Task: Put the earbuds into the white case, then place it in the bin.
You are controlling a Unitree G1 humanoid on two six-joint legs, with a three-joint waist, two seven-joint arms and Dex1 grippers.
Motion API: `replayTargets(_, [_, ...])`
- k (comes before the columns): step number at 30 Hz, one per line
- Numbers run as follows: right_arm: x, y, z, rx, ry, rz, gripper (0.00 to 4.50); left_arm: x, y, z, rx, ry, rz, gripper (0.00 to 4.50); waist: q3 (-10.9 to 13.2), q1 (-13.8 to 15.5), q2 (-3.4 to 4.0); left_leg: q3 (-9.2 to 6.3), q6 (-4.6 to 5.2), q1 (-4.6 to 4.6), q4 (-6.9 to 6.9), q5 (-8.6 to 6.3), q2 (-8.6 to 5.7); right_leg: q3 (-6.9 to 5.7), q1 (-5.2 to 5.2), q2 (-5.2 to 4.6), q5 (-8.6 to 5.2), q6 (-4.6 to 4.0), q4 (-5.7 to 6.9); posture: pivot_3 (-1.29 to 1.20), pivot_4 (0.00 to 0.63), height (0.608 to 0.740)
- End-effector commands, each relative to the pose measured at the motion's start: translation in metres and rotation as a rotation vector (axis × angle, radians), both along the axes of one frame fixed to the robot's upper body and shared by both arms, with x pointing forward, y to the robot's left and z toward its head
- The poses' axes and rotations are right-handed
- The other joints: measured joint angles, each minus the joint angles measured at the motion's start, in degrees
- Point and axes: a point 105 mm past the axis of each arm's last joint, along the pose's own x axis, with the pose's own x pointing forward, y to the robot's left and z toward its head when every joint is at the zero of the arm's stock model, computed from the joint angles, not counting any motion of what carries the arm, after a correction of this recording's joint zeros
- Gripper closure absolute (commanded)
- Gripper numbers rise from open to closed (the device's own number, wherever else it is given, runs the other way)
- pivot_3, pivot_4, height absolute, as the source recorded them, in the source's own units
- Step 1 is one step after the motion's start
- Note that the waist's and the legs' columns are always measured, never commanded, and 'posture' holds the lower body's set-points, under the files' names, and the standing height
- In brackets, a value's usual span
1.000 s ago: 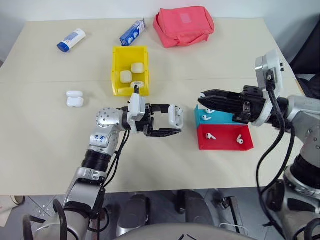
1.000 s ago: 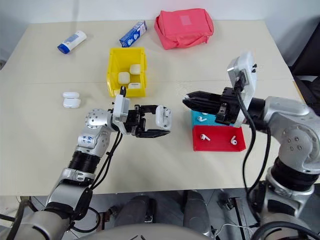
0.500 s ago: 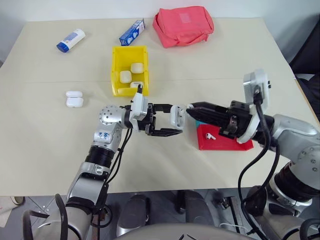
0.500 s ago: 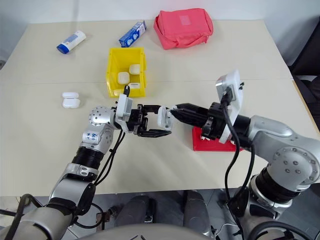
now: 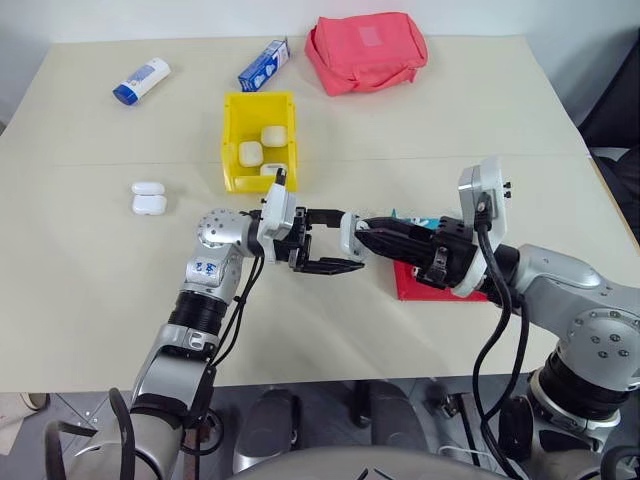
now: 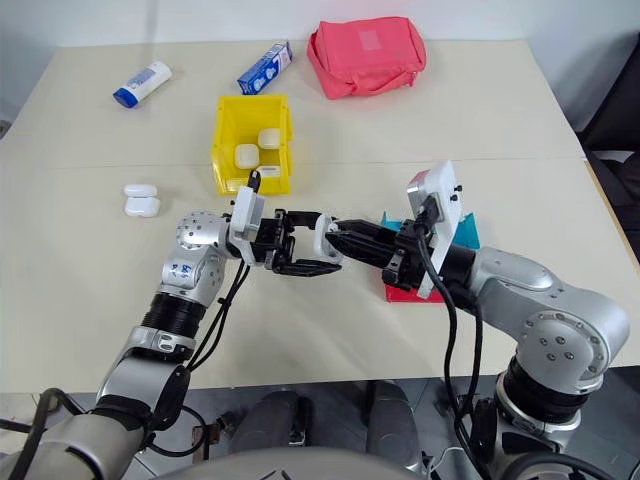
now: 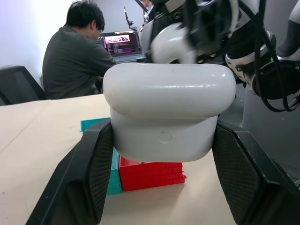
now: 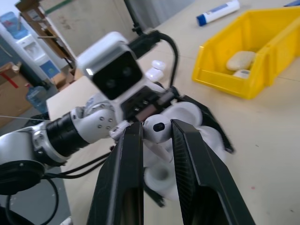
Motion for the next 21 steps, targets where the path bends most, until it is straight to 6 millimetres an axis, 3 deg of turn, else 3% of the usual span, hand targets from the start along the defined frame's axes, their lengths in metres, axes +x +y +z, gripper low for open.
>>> replayTargets(1, [-0.004, 0.002, 0.003, 0.011, -0.022, 0.014, 4.01, 0.000, -0.002, 0.020, -0.038, -0.056, -0.004, 1.72, 0.00, 0.01, 0.00, 0.00, 0.00, 0.00, 0.00, 0.00, 0.00, 0.00, 0.00, 0.00, 0.00, 0.00, 0.00, 0.00, 0.150, 0.740])
replayTargets(21, [0.011, -0.015, -0.032, -0.142, 0.021, 0.003, 4.01, -0.005, 0.002, 0.033, -0.081, -0.083, -0.016, 1.72, 0.01, 0.06, -0.04, 0.02, 0.09, -0.01, 0.00, -0.05, 0.01, 0.01, 0.01, -0.01, -0.01, -0.01, -0.08, 0.00, 0.150, 0.740])
